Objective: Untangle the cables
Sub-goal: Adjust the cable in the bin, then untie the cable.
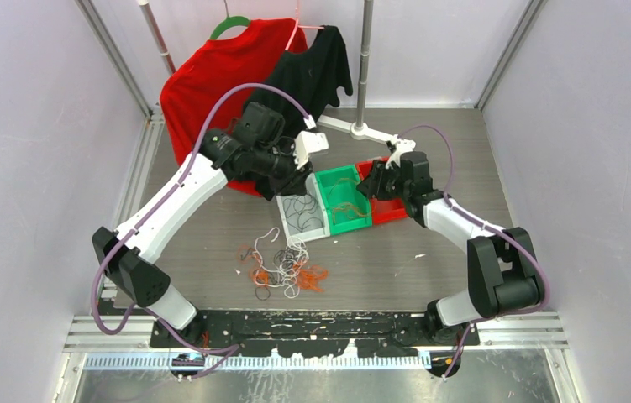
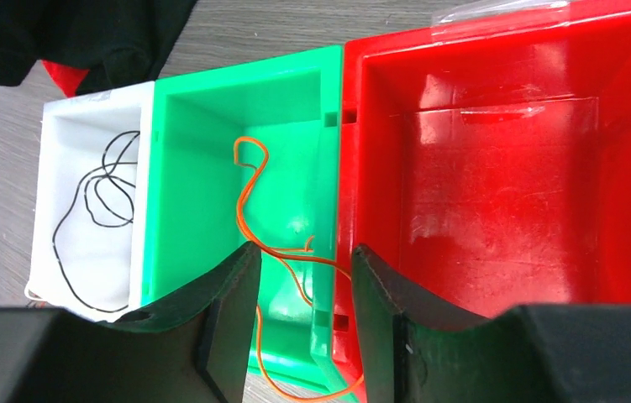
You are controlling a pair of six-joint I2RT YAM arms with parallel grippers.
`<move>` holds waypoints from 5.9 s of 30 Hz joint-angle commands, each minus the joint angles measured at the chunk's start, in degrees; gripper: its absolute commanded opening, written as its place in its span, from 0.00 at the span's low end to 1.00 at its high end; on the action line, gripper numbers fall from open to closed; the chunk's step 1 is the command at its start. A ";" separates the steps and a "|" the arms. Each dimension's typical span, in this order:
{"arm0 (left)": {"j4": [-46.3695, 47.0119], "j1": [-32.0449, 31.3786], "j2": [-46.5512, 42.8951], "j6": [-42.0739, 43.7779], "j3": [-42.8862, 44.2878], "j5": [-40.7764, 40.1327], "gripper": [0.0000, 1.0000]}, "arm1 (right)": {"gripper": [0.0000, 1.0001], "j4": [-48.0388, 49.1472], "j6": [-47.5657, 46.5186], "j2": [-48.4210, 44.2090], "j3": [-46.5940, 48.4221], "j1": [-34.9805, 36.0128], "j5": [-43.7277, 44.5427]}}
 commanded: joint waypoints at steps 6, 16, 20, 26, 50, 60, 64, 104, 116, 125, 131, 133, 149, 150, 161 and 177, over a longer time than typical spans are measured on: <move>-1.11 0.30 -2.94 1.29 -0.72 -0.37 0.29 | 0.26 -2.55 -5.34 1.24 6.73 4.82 9.48; -1.05 0.65 -3.41 1.58 -0.83 -0.20 0.29 | 0.01 -4.39 -7.49 1.99 10.01 11.46 15.28; -1.08 0.67 -3.51 1.43 -0.72 -0.23 0.29 | 0.01 -4.18 -5.83 4.49 10.36 12.92 16.09; -1.16 0.89 -4.00 1.66 -1.34 -0.29 0.29 | 0.01 -6.93 -6.59 9.11 12.19 16.47 21.46; 15.72 7.00 -1.71 -12.90 -23.03 -9.49 0.35 | 0.01 -20.41 17.27 27.83 30.00 24.28 38.19; 19.27 8.21 0.42 -9.85 -27.65 -9.45 0.36 | 0.01 -9.39 30.74 26.51 25.55 22.85 44.23; 19.44 8.14 -1.11 -9.64 -30.11 -7.41 0.36 | 0.01 -7.41 33.13 27.04 25.03 22.87 44.18; 9.69 15.48 -0.06 -2.49 -14.27 -2.90 0.62 | 0.57 -18.71 20.50 1.31 19.42 21.62 29.62; -18.83 19.21 -7.10 14.32 -16.46 8.05 0.75 | 0.59 -18.30 10.90 1.39 13.74 43.40 25.54; -15.82 20.29 -12.58 22.88 -33.77 2.47 0.67 | 0.54 -10.48 10.46 4.72 12.26 49.43 30.35; -5.61 20.18 -13.67 20.54 -43.57 1.27 0.65 | 0.45 -8.03 17.07 -3.22 4.75 48.21 39.82; -0.61 19.82 -13.38 17.79 -45.69 0.29 0.64 | 0.45 -7.29 19.54 -7.70 1.27 47.16 42.17; 15.31 16.23 -9.71 10.32 -49.96 -6.79 0.30 | 0.41 -8.64 25.87 -24.50 -7.57 41.84 47.44; 14.32 16.20 -10.47 10.89 -49.72 -6.92 0.24 | 0.41 -8.51 25.86 -24.41 -7.51 41.72 47.36; 0.29 16.21 -22.37 13.73 -42.23 -6.97 0.02 | 0.40 -5.40 23.73 -22.57 -7.13 41.00 43.67; -17.94 16.07 -22.84 4.61 -13.94 7.18 0.01 | 0.77 2.20 11.07 -24.88 -1.92 50.37 23.13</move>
